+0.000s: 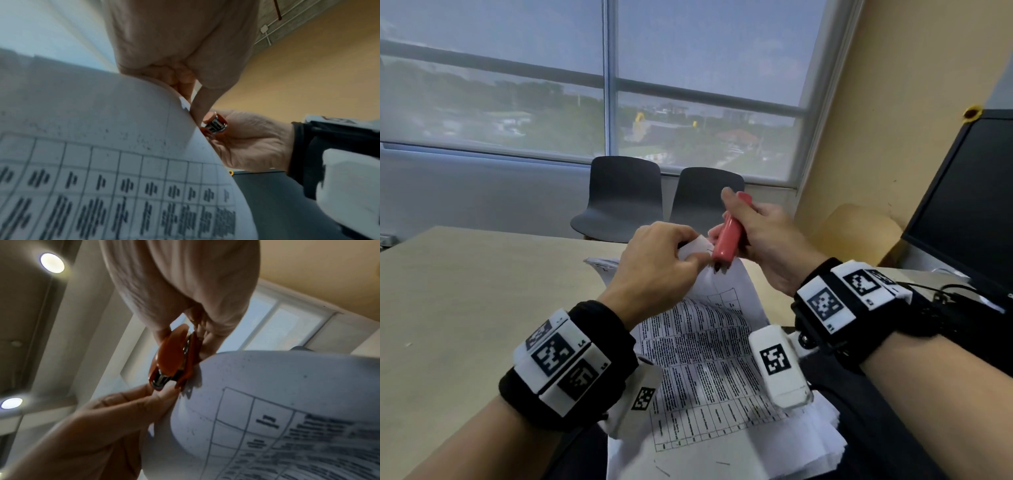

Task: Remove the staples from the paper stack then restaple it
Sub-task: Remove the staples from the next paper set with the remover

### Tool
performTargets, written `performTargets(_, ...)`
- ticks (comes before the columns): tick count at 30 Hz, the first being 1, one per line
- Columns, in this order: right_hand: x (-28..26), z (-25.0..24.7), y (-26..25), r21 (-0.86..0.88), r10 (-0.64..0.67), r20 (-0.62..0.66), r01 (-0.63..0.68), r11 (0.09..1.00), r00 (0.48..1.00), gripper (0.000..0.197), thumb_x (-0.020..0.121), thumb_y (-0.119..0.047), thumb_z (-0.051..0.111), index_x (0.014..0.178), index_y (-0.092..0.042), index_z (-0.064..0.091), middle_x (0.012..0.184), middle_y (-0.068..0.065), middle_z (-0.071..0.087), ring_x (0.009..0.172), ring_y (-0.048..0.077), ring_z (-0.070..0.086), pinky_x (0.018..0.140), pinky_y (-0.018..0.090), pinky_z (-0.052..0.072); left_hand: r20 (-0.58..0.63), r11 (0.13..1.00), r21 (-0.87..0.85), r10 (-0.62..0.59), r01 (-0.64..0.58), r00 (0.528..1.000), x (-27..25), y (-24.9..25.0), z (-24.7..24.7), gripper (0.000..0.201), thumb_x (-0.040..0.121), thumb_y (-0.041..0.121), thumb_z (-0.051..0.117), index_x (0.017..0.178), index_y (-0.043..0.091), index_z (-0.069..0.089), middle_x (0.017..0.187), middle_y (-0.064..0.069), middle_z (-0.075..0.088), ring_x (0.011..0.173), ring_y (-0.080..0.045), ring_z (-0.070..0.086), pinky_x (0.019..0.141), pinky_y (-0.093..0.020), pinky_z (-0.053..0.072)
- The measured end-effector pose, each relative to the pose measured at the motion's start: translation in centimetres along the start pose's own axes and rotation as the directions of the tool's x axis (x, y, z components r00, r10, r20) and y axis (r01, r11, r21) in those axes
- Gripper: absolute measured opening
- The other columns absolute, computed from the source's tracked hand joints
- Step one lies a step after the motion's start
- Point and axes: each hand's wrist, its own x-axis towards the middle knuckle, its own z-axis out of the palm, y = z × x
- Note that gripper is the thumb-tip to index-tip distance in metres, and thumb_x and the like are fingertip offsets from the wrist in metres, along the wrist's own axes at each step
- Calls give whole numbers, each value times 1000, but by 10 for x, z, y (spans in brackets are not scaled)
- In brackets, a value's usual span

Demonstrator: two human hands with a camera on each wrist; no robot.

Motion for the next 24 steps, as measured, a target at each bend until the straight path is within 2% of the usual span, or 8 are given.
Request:
performTargets(5,4,-17,-8,-13,-65,-86,64,998,994,33,89,-45,66,105,-16,67,83,-8,69,66,6,56,64,20,43,0,996,-54,-71,71,997,3,-3,-4,18,88,29,69,85,13,76,75,-3,72,73,-24,66,69,-46,58)
performTargets(7,0,-25,-10,113,-69,-56,75,991,996,30,88,-37,70,105,-12,67,82,-3,60,58,5,45,57,17,42,8,992,-84,-96,97,995,3,-5,-3,17,88,27,69,83,12,76,72,-4,71,69,-24,63,65,-42,57)
performTargets(9,-6,-31,-9,271,-67,-37,74,960,997,24,85,-29,72,95,-10,63,74,0,61,56,5,52,55,15,50,20,985,-118,-121,122,992,3,-7,-2,17,89,24,69,82,11,77,70,-3,69,63,-20,58,59,-34,49)
performTargets(12,-22,-34,7,370,-37,88,1,929,995,52,76,-24,76,114,4,56,95,15,74,76,18,71,73,22,59,12,970,-182,-164,163,986,4,-11,-3,16,88,22,70,77,13,75,64,3,65,56,-11,53,51,-22,39)
performTargets(15,-37,-34,30,32,-5,137,1,999,991,74,57,-30,94,114,-5,55,109,19,69,86,31,72,80,37,60,-18,972,-167,-172,166,985,4,-14,-3,18,87,24,71,73,12,74,60,2,64,53,-10,49,46,-19,37)
performTargets(18,-48,-30,36,-411,-111,181,177,894,977,49,78,-34,81,120,-20,59,104,8,66,84,28,71,69,35,62,-34,981,-113,-165,160,986,4,-16,2,18,88,25,70,79,12,77,72,-3,72,63,-18,62,54,-29,50)
performTargets(21,-50,-23,38,-485,-159,183,230,844,970,25,97,-35,55,118,-22,57,92,5,67,74,19,68,63,30,53,-39,979,-111,-175,170,984,4,-16,4,18,90,27,69,88,11,78,77,1,72,66,-11,63,55,-26,51)
performTargets(24,-50,-16,41,-384,-112,125,153,911,986,38,90,-49,43,103,-20,63,74,1,61,65,18,51,66,42,42,-56,976,-130,-185,177,981,3,-17,3,14,89,23,69,86,12,78,76,2,72,62,-11,61,54,-22,44)
